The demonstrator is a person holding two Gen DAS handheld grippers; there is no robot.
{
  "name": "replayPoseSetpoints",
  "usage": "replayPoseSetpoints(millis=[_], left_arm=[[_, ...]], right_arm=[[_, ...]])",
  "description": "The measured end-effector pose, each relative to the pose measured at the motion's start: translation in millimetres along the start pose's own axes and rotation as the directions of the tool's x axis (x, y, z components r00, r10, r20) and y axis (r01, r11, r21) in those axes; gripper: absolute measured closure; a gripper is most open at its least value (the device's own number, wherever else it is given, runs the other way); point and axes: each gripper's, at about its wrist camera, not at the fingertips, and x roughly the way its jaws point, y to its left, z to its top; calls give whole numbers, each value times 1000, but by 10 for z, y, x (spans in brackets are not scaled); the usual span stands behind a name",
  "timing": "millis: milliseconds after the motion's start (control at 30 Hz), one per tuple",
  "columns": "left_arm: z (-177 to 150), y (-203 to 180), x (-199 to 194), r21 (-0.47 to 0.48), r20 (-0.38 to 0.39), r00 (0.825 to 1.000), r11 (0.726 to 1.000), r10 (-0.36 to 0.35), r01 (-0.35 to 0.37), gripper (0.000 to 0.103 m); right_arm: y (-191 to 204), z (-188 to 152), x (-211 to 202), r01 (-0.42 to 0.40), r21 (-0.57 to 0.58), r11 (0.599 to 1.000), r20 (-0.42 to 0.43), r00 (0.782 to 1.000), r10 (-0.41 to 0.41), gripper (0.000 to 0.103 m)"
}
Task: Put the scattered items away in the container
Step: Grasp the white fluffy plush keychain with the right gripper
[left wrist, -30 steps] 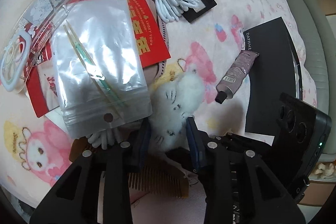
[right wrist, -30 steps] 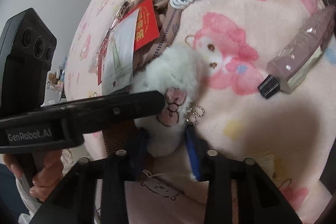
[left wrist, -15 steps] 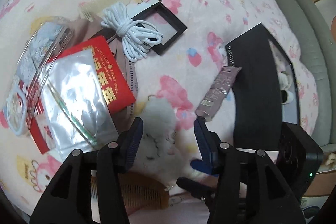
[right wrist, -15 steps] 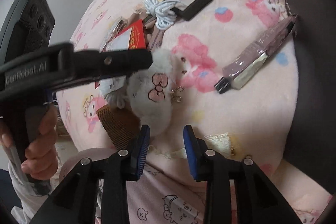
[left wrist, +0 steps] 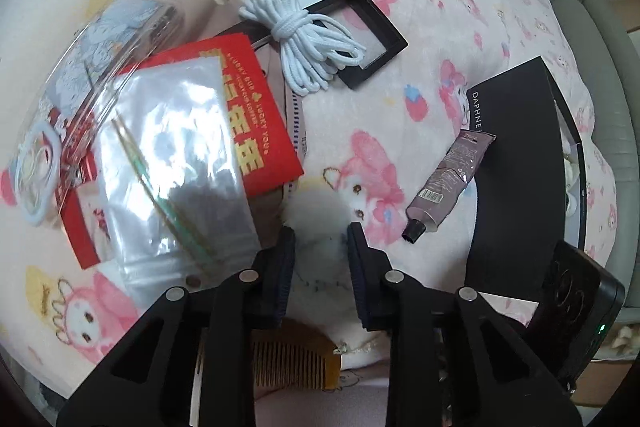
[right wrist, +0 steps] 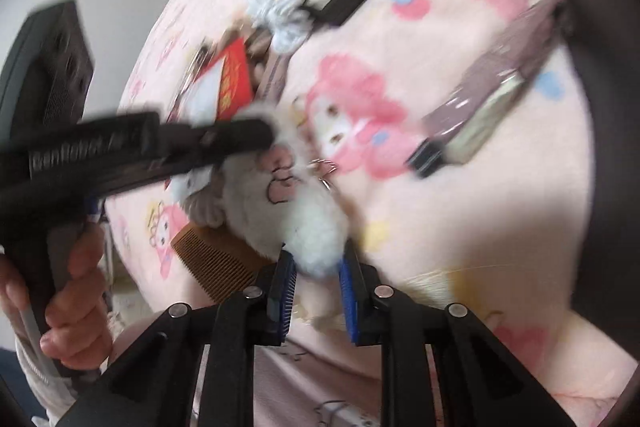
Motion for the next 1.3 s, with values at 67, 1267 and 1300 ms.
replayPoseSetpoints(millis=[67, 1267, 1300], left_arm=[[-76, 4, -11, -16, -25, 999, 999, -37, 36, 78], [-446, -451, -353, -5, 107, 991, 997, -81, 82, 78], [-431, -423, -331, -20, 106, 992, 997, -72, 75, 76]], right_arm=[[-41, 16, -155, 56, 18, 998, 74, 996, -57, 86], [-62, -71, -1083, -33, -80, 996, 208, 977, 50, 78], [-34, -82, -1061, -4, -87, 996, 206, 978, 22, 78]])
